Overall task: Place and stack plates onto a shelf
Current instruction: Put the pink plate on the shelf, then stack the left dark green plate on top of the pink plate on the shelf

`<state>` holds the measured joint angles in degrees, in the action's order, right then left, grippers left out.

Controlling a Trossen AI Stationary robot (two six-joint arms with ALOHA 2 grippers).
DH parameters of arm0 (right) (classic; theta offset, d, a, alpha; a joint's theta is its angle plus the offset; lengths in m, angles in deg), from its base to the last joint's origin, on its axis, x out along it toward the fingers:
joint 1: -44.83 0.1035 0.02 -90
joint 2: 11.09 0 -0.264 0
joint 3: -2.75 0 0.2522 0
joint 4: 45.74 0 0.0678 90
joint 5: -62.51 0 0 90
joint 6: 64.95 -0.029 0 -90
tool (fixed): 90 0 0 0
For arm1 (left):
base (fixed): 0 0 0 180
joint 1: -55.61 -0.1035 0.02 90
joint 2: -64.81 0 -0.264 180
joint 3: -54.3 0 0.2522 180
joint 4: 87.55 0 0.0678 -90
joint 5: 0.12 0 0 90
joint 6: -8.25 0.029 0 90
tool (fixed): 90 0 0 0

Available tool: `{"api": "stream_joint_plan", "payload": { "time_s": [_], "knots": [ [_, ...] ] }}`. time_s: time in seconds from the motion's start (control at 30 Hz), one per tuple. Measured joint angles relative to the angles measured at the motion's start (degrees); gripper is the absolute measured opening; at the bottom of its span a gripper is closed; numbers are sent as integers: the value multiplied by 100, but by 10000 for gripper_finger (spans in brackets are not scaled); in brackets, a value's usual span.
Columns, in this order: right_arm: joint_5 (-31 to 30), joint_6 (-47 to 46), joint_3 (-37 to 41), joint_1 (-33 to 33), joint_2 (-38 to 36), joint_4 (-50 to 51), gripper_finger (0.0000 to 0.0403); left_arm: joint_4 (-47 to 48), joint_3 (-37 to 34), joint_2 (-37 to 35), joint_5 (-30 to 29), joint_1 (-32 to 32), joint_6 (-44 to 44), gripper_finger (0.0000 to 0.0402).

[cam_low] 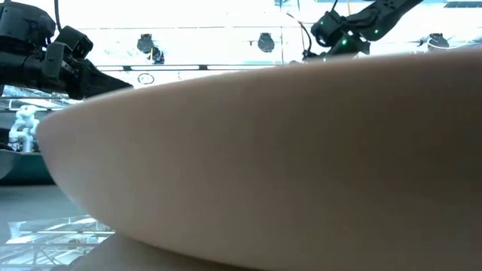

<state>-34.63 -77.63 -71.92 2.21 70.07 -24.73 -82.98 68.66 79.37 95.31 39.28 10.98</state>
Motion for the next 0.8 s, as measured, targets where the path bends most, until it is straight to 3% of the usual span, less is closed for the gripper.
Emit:
{"api": "stream_joint_plan", "payload": {
  "time_s": [0.43,0.8],
  "knots": [
    [-22,279,-4,-47,147,262,69,2,0,2,0,-1,1,24],
    [-26,610,3,-45,-530,244,133,0,0,0,0,1,0,24]
  ]
}}
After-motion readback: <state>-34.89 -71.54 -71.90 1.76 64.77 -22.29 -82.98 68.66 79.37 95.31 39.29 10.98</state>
